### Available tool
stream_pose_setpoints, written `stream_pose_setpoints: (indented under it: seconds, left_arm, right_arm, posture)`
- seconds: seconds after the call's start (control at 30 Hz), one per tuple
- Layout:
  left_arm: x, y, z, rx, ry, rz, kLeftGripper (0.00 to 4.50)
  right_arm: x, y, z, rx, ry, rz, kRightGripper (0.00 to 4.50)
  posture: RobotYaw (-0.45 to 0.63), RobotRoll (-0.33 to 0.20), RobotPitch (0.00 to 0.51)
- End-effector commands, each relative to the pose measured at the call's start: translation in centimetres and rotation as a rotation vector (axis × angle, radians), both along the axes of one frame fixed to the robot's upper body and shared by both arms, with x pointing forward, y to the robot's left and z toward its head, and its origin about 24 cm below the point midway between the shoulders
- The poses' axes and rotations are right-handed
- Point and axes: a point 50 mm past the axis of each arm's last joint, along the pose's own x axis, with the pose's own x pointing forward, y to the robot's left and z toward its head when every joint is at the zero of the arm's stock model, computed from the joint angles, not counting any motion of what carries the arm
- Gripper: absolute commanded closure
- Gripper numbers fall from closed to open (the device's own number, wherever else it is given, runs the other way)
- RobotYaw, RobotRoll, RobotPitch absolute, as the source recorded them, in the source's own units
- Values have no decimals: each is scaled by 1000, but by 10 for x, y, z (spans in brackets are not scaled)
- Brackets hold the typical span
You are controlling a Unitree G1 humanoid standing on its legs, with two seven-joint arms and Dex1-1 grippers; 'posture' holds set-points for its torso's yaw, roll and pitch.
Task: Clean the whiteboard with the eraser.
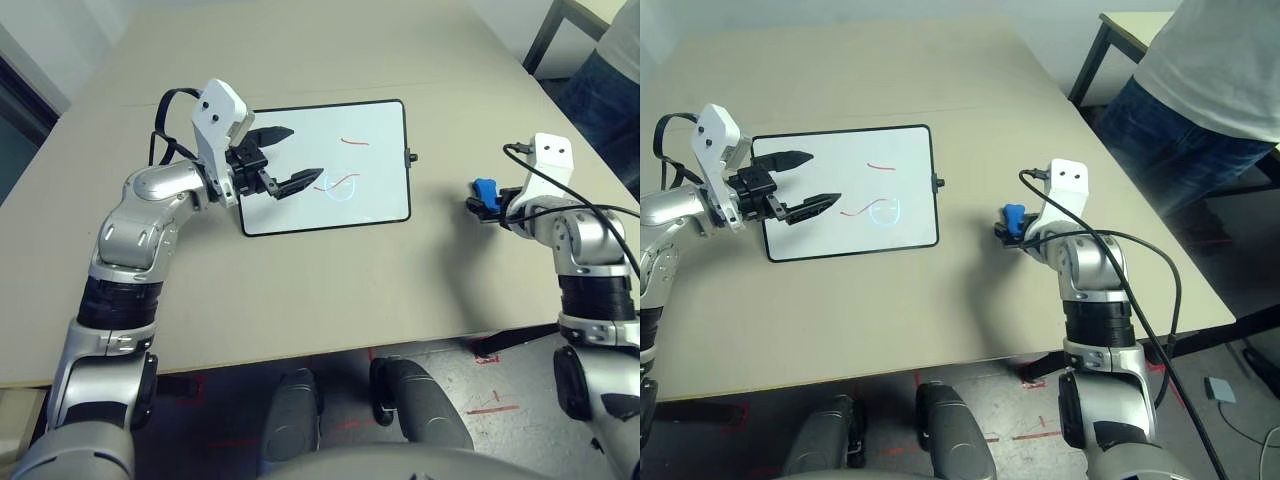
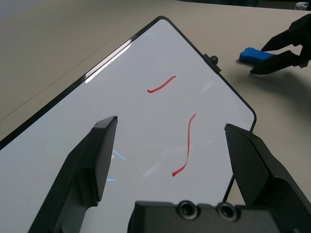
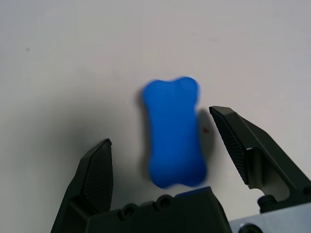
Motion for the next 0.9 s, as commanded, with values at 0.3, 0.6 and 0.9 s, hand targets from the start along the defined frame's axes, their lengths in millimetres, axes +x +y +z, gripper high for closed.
stream_pose_setpoints:
  seconds: [0.3,0.6,0.9]
  left_arm:
    - [-2,1,-3,11,5,9,0]
    - [-2,1,-2,8,3,7,0]
    - [0,-2,-2,4,3,-2,0]
  right_arm:
    - [2,-14,-13,-30,24,-77,49]
    - [-10,-25,-13,-41,41,-87,49]
    - [-16,-32,-14,-49,46,-108,49]
  posture:
    - [34,0,147]
    - [21,0,145]
    - [11,0,146]
